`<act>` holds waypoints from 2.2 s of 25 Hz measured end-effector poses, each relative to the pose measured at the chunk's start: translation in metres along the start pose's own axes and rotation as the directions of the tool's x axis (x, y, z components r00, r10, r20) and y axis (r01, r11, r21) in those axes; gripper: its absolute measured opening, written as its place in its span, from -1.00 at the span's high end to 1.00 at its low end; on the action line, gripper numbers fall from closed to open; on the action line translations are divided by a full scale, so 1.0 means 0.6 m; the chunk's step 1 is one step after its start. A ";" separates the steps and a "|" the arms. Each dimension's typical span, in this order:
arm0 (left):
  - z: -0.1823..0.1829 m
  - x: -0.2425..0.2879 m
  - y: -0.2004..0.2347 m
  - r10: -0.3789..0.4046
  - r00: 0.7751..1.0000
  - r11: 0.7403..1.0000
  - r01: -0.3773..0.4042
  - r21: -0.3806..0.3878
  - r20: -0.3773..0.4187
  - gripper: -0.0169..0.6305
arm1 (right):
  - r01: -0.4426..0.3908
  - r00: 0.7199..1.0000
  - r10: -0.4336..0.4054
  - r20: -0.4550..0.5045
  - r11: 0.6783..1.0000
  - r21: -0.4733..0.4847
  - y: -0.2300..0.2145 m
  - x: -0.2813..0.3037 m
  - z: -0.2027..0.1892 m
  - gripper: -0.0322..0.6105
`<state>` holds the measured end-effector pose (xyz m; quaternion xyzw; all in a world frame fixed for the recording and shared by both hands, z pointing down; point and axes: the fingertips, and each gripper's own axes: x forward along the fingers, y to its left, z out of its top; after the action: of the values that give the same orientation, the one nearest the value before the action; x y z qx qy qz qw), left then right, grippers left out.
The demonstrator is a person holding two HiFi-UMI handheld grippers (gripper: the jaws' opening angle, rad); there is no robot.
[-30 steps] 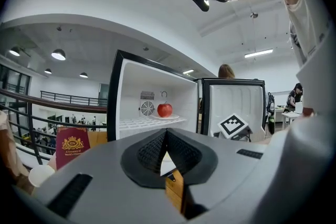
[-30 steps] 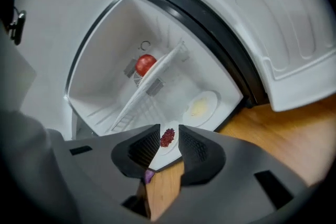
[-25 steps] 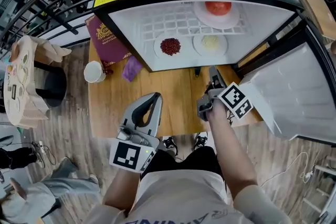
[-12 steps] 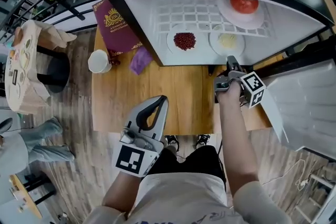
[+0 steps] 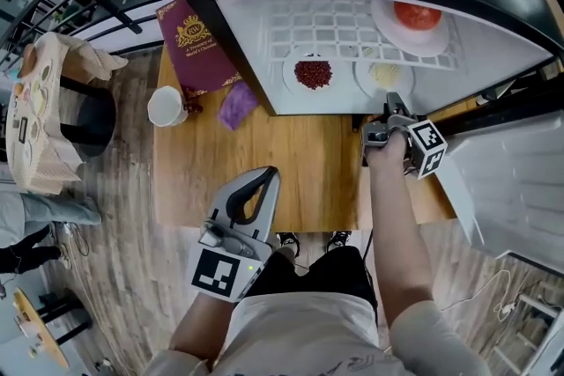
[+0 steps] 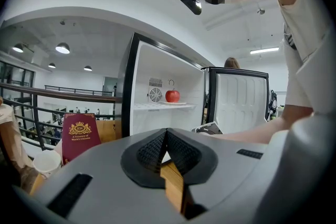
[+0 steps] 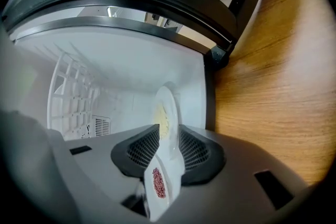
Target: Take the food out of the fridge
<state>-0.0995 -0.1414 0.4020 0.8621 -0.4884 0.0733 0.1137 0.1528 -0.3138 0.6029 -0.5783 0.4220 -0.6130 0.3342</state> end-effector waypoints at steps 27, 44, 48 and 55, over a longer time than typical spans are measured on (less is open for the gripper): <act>0.027 -0.004 -0.050 -0.040 0.998 0.998 0.038 0.045 0.052 0.92 | -0.211 0.976 0.212 -0.046 0.977 0.027 0.086 -0.121 -0.019 0.82; 0.005 0.025 -0.146 -0.122 0.990 0.990 0.116 0.085 0.070 0.92 | -0.243 0.932 0.221 -0.288 0.969 -0.045 -0.023 -0.357 -0.016 0.82; -0.010 0.039 -0.174 -0.151 0.987 0.987 0.147 0.067 0.054 0.92 | -0.220 0.932 0.193 -0.306 0.974 -0.054 -0.079 -0.388 0.011 0.82; -0.013 0.063 -0.206 -0.173 0.983 0.984 0.170 0.054 0.059 0.92 | -0.204 0.919 0.167 -0.357 0.977 -0.067 -0.149 -0.408 0.042 0.82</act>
<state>0.0260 -0.1089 0.4031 0.9054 -0.4136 0.0478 0.0828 0.2110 -0.0597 0.5786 -0.4342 0.5583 -0.6489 0.2805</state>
